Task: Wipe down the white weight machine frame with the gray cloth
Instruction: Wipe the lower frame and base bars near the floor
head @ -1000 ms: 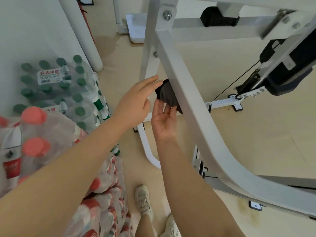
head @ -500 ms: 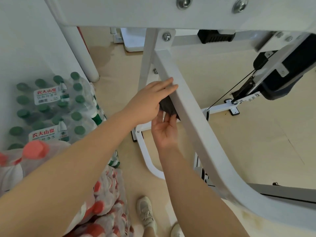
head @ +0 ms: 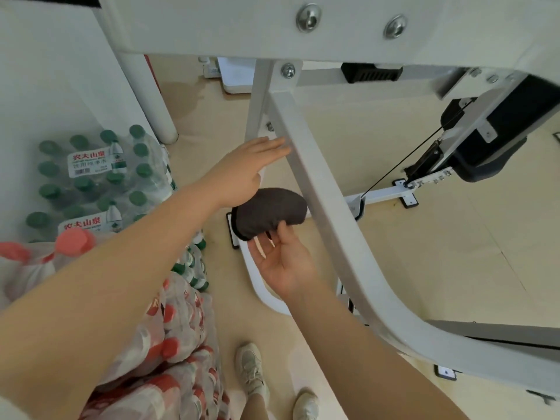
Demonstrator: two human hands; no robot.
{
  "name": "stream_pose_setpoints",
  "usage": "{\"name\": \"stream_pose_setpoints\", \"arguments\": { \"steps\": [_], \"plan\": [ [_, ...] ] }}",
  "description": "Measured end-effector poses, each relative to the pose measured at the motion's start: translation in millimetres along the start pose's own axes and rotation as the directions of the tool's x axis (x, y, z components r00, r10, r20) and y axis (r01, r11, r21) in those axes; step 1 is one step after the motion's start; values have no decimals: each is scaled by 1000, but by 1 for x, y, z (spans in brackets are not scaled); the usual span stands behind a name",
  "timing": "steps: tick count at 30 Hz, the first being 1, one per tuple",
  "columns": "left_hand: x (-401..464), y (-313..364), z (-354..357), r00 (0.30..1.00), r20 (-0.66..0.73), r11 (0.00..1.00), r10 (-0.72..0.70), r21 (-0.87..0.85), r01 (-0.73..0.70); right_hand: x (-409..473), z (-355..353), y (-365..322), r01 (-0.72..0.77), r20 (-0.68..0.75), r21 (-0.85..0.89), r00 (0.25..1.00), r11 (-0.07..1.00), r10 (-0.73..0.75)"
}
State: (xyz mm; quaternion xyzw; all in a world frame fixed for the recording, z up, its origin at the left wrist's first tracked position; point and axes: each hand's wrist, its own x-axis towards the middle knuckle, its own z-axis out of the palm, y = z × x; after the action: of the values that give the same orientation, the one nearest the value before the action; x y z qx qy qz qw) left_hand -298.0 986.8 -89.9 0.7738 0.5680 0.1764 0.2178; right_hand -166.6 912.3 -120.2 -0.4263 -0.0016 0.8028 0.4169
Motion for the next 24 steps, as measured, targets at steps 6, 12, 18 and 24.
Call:
{"name": "stream_pose_setpoints", "arguments": {
  "steps": [6,12,18,24],
  "plan": [
    [-20,15,-30,983,-156,982,-96,-177,68,-39,43,-66,286,93,-410,958,866,-273],
    [-14,28,-26,995,-64,983,-80,-169,68,-23,50,-138,416,73,-865,656,279,-752],
    [0,47,7,984,-2,915,-176,-370,163,11,39,-140,304,351,-936,790,-175,-503],
    [-3,77,-9,941,-161,730,-297,-674,115,-20,35,-150,683,662,-730,707,-2,-251]
  ]
}}
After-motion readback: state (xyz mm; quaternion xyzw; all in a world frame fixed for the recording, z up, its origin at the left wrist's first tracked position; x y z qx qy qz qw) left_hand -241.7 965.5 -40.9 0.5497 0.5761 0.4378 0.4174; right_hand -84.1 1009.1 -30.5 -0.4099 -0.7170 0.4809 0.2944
